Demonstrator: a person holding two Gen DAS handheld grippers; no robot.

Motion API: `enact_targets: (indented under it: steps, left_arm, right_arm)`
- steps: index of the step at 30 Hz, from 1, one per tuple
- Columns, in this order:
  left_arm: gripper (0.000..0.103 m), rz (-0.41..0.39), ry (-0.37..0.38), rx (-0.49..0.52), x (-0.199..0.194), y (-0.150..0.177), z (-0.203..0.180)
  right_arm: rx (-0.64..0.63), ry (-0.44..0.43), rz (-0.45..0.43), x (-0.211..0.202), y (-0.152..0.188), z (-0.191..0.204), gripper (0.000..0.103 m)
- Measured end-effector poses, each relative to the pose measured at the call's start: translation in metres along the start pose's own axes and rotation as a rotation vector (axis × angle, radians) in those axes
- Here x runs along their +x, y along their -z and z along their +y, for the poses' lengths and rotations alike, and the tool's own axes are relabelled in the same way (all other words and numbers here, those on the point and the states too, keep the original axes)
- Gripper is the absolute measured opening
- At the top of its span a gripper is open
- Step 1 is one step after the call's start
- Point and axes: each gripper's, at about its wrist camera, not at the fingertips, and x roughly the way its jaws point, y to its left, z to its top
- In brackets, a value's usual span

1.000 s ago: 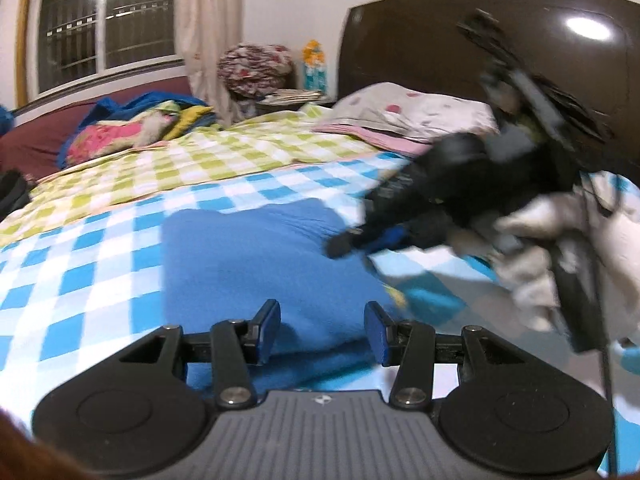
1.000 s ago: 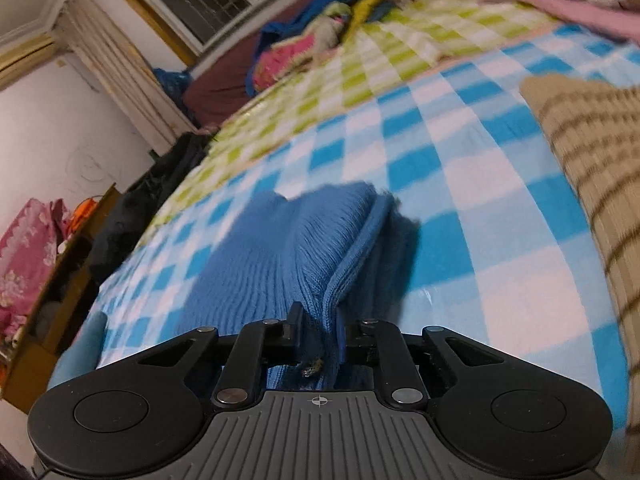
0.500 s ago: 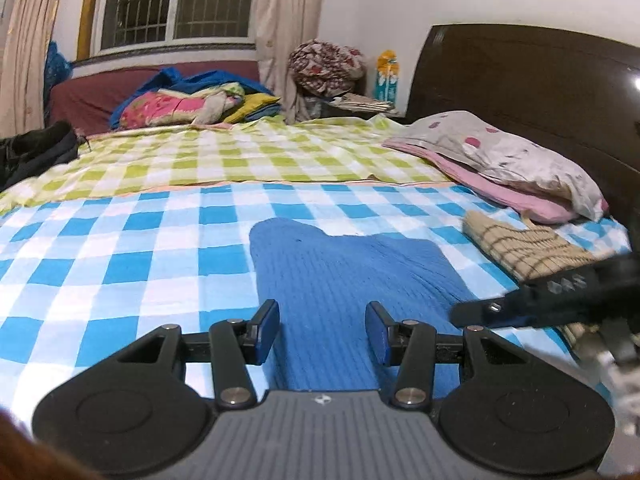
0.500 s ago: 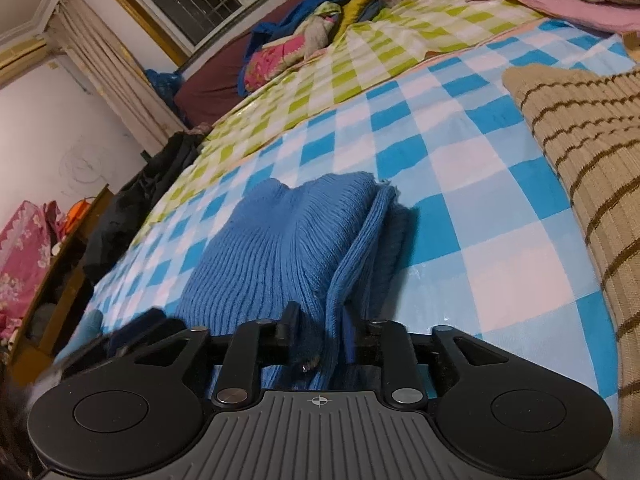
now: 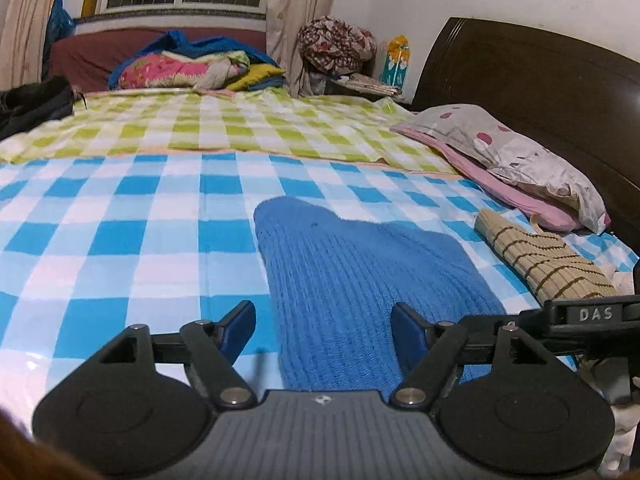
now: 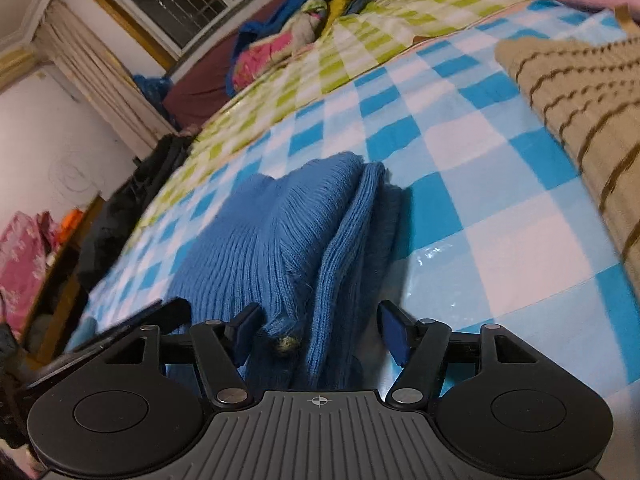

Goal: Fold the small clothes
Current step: 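Withdraw the left tool while the right tool straightens the folded bundle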

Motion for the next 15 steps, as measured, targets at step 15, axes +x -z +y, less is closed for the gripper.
enact_targets:
  steps: [15]
  left_arm:
    - [0.065,0.072,0.104,-0.016,-0.002,0.015,-0.003]
  right_arm:
    - [0.055,-0.082,0.011,0.003,0.008,-0.001,0.038]
